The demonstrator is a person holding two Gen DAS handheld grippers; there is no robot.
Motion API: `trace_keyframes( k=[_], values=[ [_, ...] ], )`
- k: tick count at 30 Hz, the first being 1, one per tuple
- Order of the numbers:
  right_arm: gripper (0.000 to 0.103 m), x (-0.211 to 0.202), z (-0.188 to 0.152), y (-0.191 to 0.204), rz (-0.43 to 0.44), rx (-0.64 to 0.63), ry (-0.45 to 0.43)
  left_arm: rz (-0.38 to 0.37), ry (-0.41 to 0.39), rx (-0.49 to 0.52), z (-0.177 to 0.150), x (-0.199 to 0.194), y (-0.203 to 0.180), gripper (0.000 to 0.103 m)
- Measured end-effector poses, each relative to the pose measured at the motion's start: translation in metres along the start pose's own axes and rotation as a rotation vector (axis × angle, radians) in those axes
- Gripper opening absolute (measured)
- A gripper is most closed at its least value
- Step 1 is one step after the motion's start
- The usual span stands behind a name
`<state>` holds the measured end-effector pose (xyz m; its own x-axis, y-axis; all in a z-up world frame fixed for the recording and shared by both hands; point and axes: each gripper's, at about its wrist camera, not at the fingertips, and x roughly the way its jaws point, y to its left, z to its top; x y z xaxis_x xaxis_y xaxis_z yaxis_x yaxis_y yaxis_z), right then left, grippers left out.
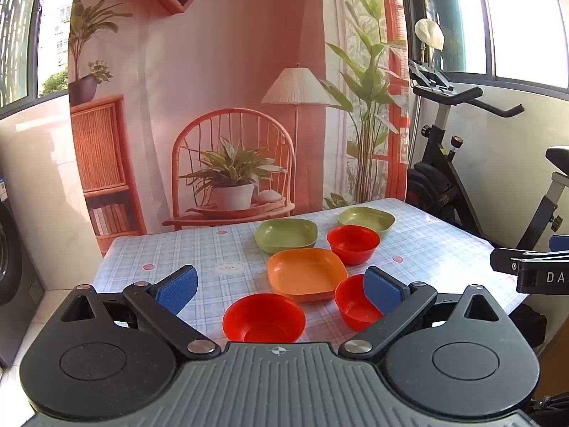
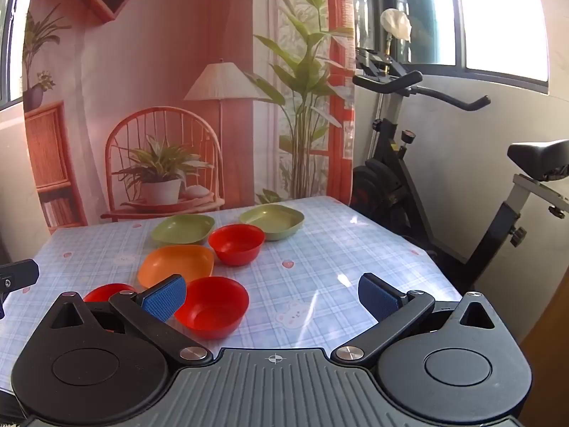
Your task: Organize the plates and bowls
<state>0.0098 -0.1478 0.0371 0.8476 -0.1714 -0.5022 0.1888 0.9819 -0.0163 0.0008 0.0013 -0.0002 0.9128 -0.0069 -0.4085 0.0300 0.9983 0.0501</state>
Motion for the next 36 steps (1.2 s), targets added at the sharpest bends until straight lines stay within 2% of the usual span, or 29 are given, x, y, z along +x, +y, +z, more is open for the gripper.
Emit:
trace_keyframes(
  k=[1, 36],
  values=[
    [0.103, 0.0000, -0.0001, 0.0001, 0.001, 0.001, 0.000, 0.018, -0.006, 0.026, -0.0004, 0.0000, -0.0019, 0.101],
    [0.103, 0.0005, -0.0011, -0.0025, 0.003, 0.016, 0.004, 0.021, -0.003, 0.009, -0.0026, -0.0007, -0.0042, 0.101]
  ],
)
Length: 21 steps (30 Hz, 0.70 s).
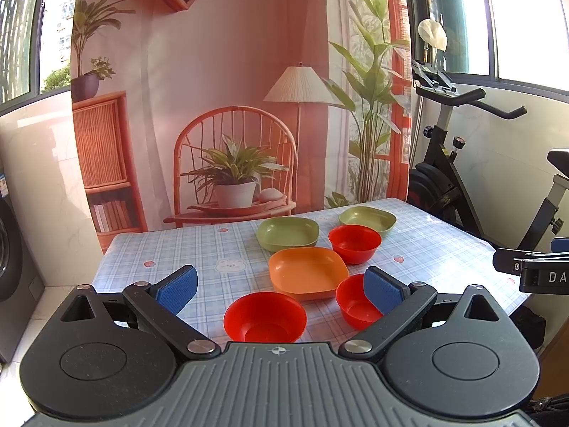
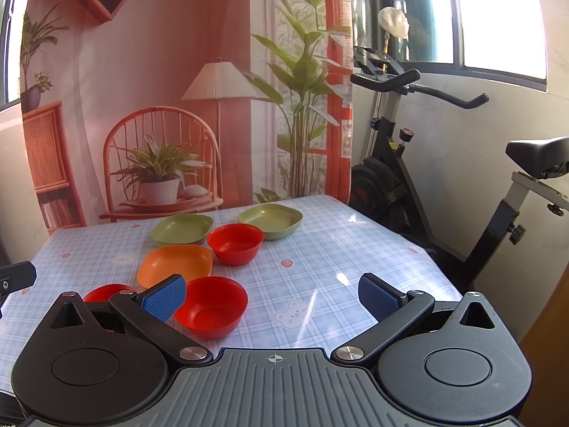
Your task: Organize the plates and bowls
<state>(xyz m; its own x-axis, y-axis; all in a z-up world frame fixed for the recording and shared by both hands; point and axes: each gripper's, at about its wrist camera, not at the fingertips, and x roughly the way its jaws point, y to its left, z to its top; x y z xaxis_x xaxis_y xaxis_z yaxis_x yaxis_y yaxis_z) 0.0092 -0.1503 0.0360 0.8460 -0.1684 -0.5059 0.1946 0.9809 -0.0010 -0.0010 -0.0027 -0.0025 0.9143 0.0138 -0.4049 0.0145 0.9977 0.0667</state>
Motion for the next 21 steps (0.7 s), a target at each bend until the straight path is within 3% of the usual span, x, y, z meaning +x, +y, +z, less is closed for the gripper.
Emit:
trace_keyframes(
  k=[21],
  values=[
    [0.103, 0.0007, 0.0004, -0.0007, -0.001, -0.001, -0.003, -0.002, -0.001, -0.001, 0.0016, 0.0008, 0.0005, 0.101]
  ],
)
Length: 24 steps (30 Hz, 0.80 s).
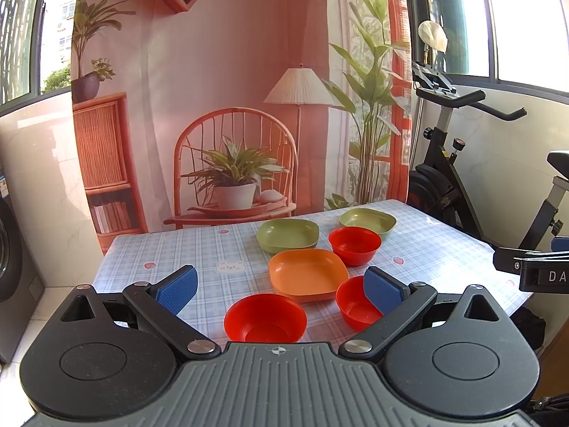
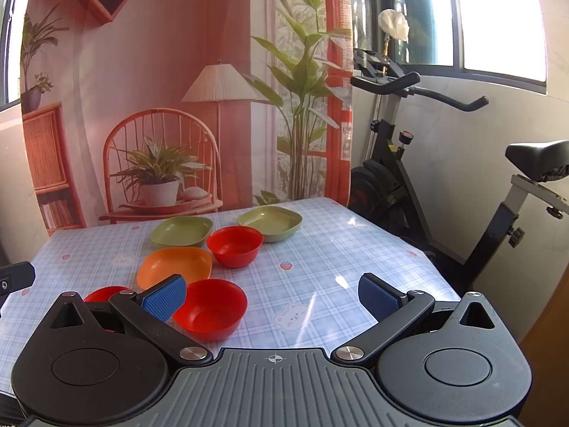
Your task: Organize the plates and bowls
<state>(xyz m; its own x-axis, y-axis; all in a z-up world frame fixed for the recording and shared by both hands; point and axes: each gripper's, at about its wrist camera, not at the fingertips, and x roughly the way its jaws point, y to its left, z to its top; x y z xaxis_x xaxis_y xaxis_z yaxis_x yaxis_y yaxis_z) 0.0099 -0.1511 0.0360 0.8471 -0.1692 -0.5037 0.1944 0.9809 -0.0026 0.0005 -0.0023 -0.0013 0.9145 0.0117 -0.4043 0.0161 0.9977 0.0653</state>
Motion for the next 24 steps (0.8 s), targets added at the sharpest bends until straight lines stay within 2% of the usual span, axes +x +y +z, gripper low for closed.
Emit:
trace_keyframes(
  k=[24],
  values=[
    [0.103, -0.0010, 0.0013, 0.0009, 0.001, 0.001, 0.002, -0.002, -0.001, -0.003, 0.0000, -0.0001, 0.0005, 0.101]
  ],
)
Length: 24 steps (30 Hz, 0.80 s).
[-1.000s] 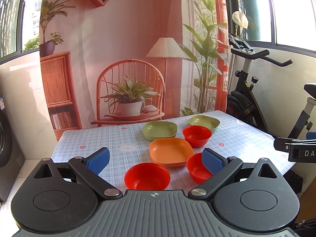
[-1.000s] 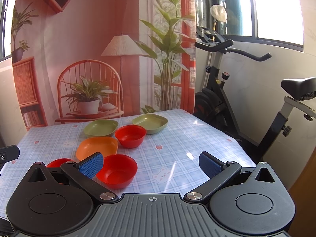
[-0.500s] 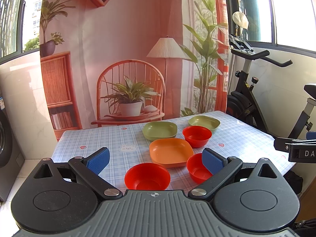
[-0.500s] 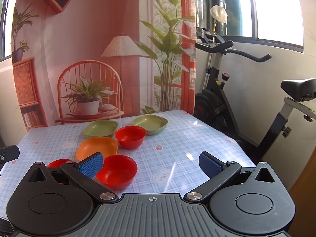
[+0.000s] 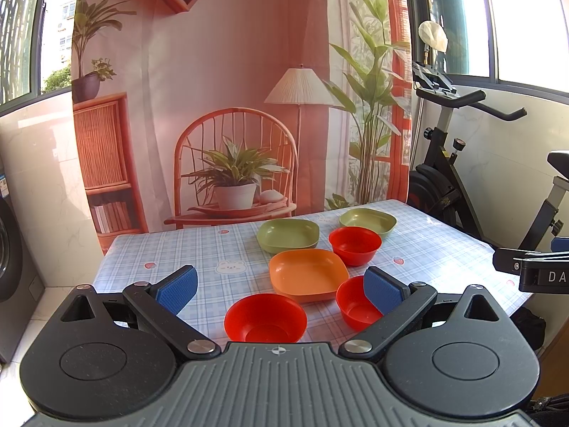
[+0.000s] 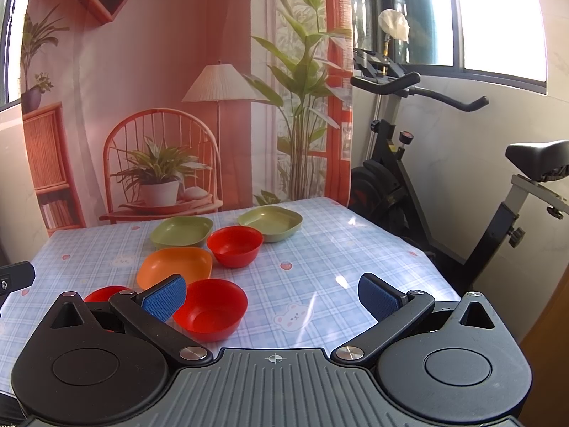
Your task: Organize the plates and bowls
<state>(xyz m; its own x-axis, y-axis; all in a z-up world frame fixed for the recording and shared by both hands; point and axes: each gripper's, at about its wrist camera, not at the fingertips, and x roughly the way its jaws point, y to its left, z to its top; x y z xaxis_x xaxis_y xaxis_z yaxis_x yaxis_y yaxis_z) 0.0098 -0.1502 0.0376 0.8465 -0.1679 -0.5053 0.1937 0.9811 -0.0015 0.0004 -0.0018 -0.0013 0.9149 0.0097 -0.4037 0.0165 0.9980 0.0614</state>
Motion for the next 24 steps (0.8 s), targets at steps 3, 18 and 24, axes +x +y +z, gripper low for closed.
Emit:
trace_keyframes(
  k=[3, 18, 24],
  values=[
    [0.103, 0.001, -0.001, 0.000, -0.001, 0.001, 0.001, -0.001, 0.000, -0.004, 0.001, 0.000, 0.000, 0.101],
    [0.103, 0.012, 0.024, -0.008, 0.041, -0.009, -0.018, -0.003, -0.008, -0.017, 0.023, 0.012, 0.015, 0.101],
    [0.103, 0.030, 0.068, -0.013, 0.081, 0.019, -0.167, 0.091, -0.101, 0.076, 0.062, 0.026, 0.017, 0.101]
  ],
)
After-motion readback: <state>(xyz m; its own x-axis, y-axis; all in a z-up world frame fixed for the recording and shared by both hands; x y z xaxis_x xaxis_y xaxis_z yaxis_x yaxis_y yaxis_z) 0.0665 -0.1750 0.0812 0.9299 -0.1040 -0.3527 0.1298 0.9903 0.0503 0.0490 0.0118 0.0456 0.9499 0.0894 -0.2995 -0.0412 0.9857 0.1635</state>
